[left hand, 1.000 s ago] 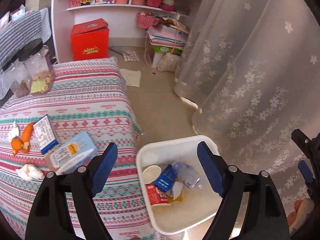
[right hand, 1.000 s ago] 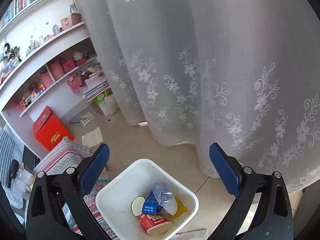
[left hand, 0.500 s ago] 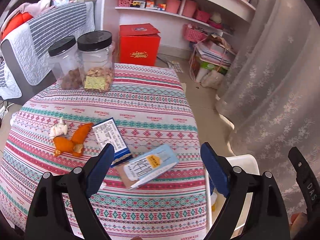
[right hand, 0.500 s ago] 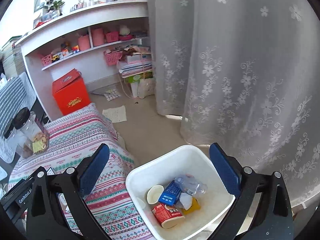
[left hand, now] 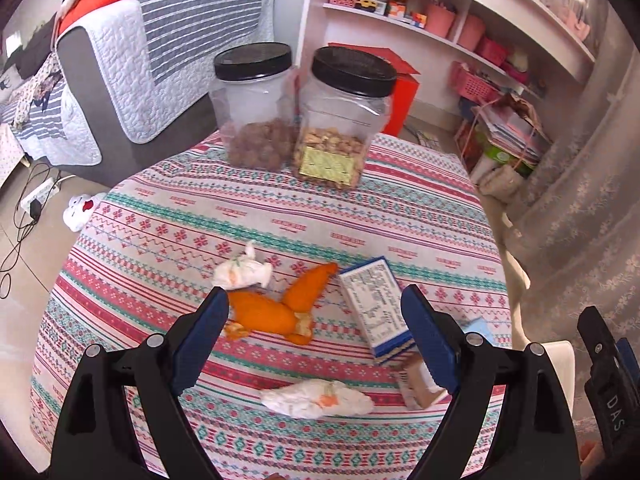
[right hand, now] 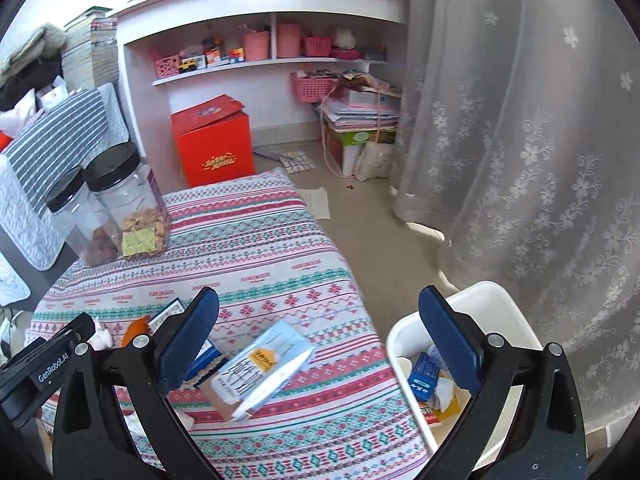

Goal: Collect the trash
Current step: 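Grasp the white tissue wrapper on the table with the left gripper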

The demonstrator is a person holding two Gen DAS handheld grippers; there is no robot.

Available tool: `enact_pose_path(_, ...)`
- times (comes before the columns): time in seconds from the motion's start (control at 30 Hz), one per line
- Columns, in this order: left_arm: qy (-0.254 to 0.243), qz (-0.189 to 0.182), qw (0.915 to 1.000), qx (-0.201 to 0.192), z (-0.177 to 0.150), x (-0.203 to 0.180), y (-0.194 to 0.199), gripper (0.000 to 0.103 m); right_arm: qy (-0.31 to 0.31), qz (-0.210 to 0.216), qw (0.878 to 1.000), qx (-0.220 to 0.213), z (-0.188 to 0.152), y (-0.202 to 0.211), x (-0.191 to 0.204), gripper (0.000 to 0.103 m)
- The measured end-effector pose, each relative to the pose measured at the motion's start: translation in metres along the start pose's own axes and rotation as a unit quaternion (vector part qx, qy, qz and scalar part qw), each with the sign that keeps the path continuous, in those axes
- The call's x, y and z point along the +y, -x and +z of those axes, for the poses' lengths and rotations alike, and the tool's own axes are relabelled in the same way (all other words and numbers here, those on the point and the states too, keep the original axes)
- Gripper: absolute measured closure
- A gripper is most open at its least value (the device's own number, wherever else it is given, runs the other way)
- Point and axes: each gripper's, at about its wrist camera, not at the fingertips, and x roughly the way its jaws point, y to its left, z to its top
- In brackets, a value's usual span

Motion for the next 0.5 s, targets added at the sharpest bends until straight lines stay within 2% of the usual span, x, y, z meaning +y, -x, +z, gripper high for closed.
enact_pose_path(0.17, -0.020, 0.037, 0.9988, 0.025, 0.021, 0.043, -0.032, 0.018, 0.030, 0.011, 0.999, 0.012, -0.007, -0.009, 0.037, 0.007)
enact_pose_path(0.3, -0.017, 0.014, 0.9984, 0.052, 0.034, 0.071, -0.061, 0.018, 0.039, 0.018, 0.999, 0.030, -0.011, -0.019, 0.055, 0.007)
enact_pose_path(0.5, -0.056, 0.004, 0.9942, 0.092, 0.034, 0.074, -0.100, 0.018, 0.042, 0.030, 0.997, 0.052, -0.013, -0.031, 0.064, 0.007)
